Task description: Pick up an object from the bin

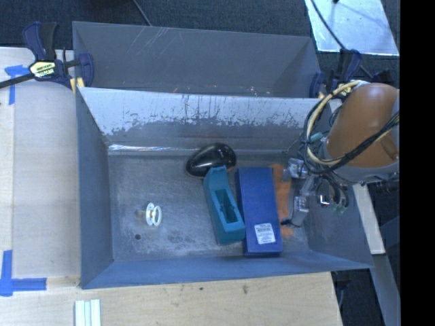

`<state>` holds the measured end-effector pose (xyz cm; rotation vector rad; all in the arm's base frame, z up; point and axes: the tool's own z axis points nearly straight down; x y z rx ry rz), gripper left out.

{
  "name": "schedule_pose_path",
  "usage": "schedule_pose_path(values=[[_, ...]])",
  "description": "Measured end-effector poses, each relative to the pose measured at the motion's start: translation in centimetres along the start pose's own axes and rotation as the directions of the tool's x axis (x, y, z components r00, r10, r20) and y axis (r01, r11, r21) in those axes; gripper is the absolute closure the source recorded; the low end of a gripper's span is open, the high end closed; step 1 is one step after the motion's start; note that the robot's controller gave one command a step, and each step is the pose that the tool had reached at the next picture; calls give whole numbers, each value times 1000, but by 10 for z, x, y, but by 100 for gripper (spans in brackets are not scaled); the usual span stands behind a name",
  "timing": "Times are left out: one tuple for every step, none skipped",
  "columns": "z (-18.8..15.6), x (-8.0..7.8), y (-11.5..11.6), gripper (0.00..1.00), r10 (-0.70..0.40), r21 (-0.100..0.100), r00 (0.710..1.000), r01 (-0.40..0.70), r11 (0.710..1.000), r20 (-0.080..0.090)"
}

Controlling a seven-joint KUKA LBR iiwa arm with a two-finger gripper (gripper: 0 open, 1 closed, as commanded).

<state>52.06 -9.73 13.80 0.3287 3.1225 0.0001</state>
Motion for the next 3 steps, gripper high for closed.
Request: schedule_pose_path(values=[[65,-72,0,100,-5,1,1000,5,1000,5],[65,-72,0,100,-5,1,1000,5,1000,5],[-139,-70,0,100,-2,0,1000,2,1000,0]])
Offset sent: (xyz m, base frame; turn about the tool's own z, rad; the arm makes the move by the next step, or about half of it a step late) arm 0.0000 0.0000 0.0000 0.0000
